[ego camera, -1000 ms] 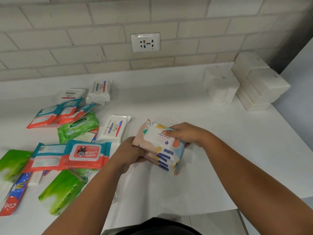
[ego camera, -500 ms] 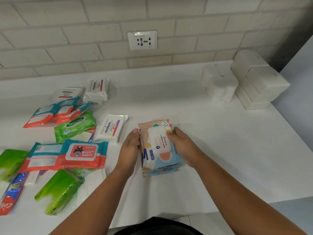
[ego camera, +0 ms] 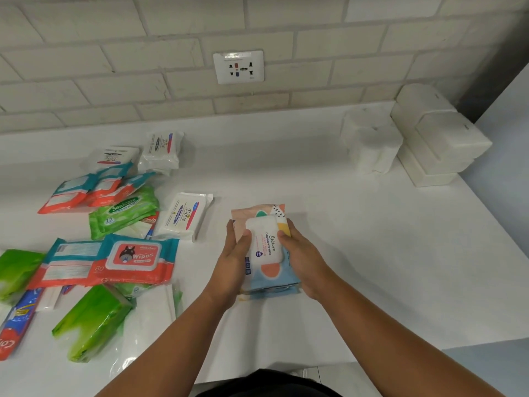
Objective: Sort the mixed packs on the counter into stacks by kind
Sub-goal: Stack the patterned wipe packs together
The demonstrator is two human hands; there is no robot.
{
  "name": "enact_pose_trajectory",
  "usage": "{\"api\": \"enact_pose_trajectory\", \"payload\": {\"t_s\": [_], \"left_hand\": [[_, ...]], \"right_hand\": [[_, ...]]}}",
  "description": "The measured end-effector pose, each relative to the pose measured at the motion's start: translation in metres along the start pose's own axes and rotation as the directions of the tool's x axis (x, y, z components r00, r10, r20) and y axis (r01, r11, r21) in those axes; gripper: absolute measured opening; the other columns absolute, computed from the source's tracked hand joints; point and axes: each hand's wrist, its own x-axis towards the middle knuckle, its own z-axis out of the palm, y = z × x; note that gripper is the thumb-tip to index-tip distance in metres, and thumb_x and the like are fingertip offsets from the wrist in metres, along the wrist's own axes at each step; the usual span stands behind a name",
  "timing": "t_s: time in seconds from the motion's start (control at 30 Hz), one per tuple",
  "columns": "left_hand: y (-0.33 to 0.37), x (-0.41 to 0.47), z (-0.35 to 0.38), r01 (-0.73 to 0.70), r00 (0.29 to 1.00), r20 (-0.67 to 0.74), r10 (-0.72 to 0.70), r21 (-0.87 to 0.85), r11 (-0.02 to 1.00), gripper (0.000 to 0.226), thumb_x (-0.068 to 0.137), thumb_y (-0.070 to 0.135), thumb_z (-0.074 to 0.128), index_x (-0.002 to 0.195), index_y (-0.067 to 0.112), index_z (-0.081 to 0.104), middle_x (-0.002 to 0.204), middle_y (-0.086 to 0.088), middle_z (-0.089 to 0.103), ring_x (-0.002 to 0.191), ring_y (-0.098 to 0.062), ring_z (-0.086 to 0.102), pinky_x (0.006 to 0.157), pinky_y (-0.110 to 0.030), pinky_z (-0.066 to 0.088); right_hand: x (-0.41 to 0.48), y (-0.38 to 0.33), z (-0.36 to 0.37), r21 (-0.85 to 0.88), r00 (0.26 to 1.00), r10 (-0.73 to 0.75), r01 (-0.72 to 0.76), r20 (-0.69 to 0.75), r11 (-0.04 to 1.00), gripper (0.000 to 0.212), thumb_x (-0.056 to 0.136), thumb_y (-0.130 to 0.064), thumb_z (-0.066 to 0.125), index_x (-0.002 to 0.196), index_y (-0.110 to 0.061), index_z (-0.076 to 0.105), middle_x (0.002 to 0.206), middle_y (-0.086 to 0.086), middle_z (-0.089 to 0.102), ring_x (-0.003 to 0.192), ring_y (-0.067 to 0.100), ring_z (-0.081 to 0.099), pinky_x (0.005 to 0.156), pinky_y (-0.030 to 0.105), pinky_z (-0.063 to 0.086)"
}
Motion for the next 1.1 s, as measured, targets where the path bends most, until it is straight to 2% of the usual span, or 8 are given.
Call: {"api": "enact_pose_trajectory", "payload": {"t_s": [0.1, 0.27, 0.43, 0.5, 0.63, 0.83, 0.93, 1.1], "left_hand": [[-0.004, 0.002, 0.008, -0.026, 1.0, 0.008, 0.026, 0.009, 1.0, 0.05, 0.106, 0.044, 0.04, 0.15, 0.051, 0.019, 0.126, 0.017, 0.065, 0.102, -0.006, 0.071, 0.076, -0.021, 0.059], [0.001, 0.01, 0.028, -0.049, 0.997, 0.054, 0.05, -0.028, 0.998, 0.036, 0.107, 0.036, 0.04, 0.142, 0.048, 0.04, 0.122, 0.014, 0.071, 0.106, -0.01, 0.071, 0.082, -0.029, 0.06], [0.01, 0.028, 0.057, -0.03, 0.992, 0.123, 0.036, -0.047, 0.998, 0.028, 0.108, 0.033, 0.042, 0.126, 0.053, 0.049, 0.112, 0.013, 0.075, 0.101, -0.012, 0.073, 0.076, -0.027, 0.06], [0.012, 0.038, 0.068, -0.009, 0.992, 0.124, 0.018, -0.069, 0.998, 0.028, 0.108, 0.033, 0.042, 0.128, 0.05, 0.049, 0.111, 0.01, 0.075, 0.099, -0.014, 0.074, 0.073, -0.028, 0.06], [0.019, 0.067, 0.093, -0.005, 0.988, 0.152, 0.021, -0.104, 0.995, 0.03, 0.108, 0.033, 0.041, 0.136, 0.04, 0.05, 0.118, 0.001, 0.073, 0.106, -0.019, 0.073, 0.083, -0.04, 0.061], [0.027, 0.115, 0.123, -0.034, 0.985, 0.165, 0.057, -0.14, 0.99, 0.028, 0.108, 0.027, 0.041, 0.135, 0.027, 0.048, 0.122, -0.01, 0.07, 0.111, -0.029, 0.07, 0.091, -0.048, 0.058], [0.033, 0.135, 0.134, -0.035, 0.987, 0.15, 0.06, -0.164, 0.986, 0.027, 0.107, 0.027, 0.043, 0.133, 0.03, 0.049, 0.122, -0.01, 0.07, 0.108, -0.029, 0.071, 0.086, -0.045, 0.06], [0.045, 0.17, 0.146, -0.033, 0.991, 0.126, 0.054, -0.164, 0.986, 0.024, 0.107, 0.031, 0.045, 0.129, 0.038, 0.051, 0.119, -0.01, 0.072, 0.102, -0.027, 0.073, 0.08, -0.041, 0.061]], "right_hand": [[-0.002, 0.004, -0.008, 0.024, 1.0, -0.001, 0.001, -0.029, 1.0, 0.038, 0.106, -0.033, 0.041, 0.142, -0.041, 0.047, 0.124, -0.007, 0.068, 0.112, 0.014, 0.066, 0.097, 0.037, 0.055], [-0.003, 0.002, -0.027, 0.091, 0.998, -0.026, 0.03, -0.05, 0.995, 0.037, 0.106, -0.03, 0.041, 0.141, -0.037, 0.049, 0.124, -0.005, 0.068, 0.115, 0.017, 0.065, 0.099, 0.042, 0.054], [0.006, 0.0, -0.055, 0.147, 0.995, -0.045, 0.058, -0.091, 0.987, 0.036, 0.106, -0.028, 0.042, 0.141, -0.033, 0.051, 0.118, -0.003, 0.072, 0.109, 0.018, 0.069, 0.09, 0.038, 0.058], [0.013, -0.007, -0.068, 0.134, 0.993, -0.05, 0.063, -0.105, 0.989, 0.034, 0.106, -0.028, 0.041, 0.138, -0.032, 0.053, 0.114, -0.004, 0.074, 0.104, 0.017, 0.071, 0.084, 0.035, 0.059], [0.034, -0.024, -0.093, 0.039, 0.987, -0.048, 0.054, -0.151, 0.998, 0.035, 0.106, -0.031, 0.041, 0.139, -0.034, 0.052, 0.115, -0.003, 0.072, 0.107, 0.017, 0.068, 0.095, 0.041, 0.056], [0.073, -0.048, -0.127, 0.048, 0.978, -0.045, 0.056, -0.204, 0.997, 0.032, 0.103, -0.029, 0.047, 0.132, -0.028, 0.06, 0.11, 0.001, 0.074, 0.101, 0.023, 0.071, 0.09, 0.041, 0.057], [0.095, -0.058, -0.14, 0.052, 0.977, -0.032, 0.043, -0.209, 0.998, 0.031, 0.102, -0.029, 0.049, 0.131, -0.027, 0.062, 0.11, 0.003, 0.074, 0.1, 0.026, 0.071, 0.093, 0.044, 0.056], [0.124, -0.075, -0.155, 0.079, 0.979, -0.031, 0.047, -0.202, 0.996, 0.029, 0.102, -0.029, 0.05, 0.128, -0.024, 0.063, 0.108, 0.005, 0.075, 0.095, 0.026, 0.073, 0.084, 0.038, 0.059]]}}
